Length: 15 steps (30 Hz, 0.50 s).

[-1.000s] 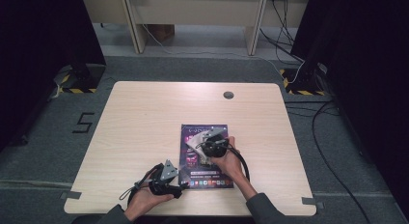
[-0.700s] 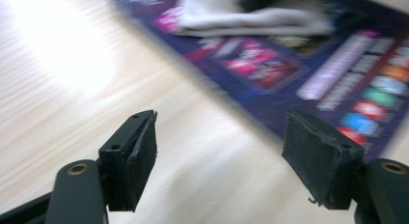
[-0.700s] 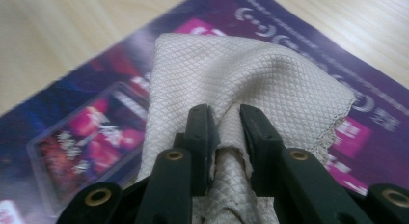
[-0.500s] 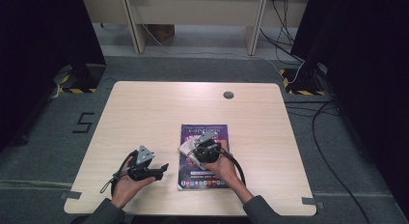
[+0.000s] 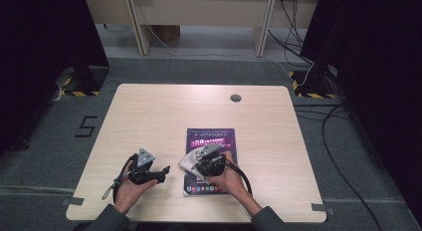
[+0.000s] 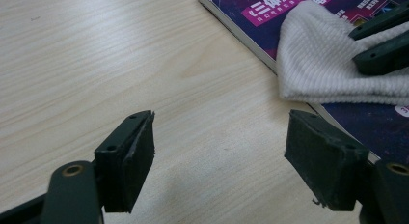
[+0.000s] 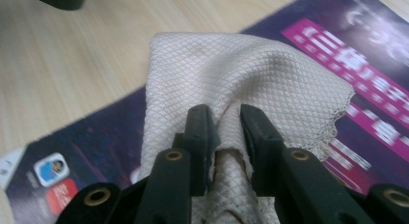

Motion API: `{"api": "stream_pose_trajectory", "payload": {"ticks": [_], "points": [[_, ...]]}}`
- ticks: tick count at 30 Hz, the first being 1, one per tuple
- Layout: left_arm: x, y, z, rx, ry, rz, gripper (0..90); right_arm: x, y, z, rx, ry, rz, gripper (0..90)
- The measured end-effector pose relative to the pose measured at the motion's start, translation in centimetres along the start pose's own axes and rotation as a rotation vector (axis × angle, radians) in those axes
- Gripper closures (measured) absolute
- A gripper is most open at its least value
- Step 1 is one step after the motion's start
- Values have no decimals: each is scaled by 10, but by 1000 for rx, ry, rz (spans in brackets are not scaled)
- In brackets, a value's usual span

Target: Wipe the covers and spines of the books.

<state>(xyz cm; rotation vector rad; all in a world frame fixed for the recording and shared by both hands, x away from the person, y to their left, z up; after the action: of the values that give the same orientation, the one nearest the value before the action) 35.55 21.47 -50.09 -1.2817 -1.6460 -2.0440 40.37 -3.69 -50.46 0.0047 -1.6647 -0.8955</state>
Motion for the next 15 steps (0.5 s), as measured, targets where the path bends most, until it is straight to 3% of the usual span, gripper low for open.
{"api": "stream_pose_trajectory", "payload": {"ticks": [10, 13, 15], "points": [[0, 0, -1, 0, -3, 4, 254, 27, -39, -57, -160, -139, 12, 740], [-1, -1, -1, -2, -6, 6, 254, 33, -49, -71, -217, -152, 7, 745], [-1, 0, -1, -5, -5, 5, 254, 35, -51, -73, -222, -161, 8, 744]]}}
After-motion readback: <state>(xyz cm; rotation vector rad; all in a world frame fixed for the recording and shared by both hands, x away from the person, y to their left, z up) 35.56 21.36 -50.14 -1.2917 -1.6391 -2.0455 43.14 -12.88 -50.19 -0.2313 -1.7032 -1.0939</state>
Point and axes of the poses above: each handheld gripper's, and its own axes: x roughly backward along the jaws, y roughly out of its top, z roughly to its left, the point moved 1 cm from there along -x, roughly forward along the jaws, and after that the axes turned 8 degrees about z, right-handed, at the moved point
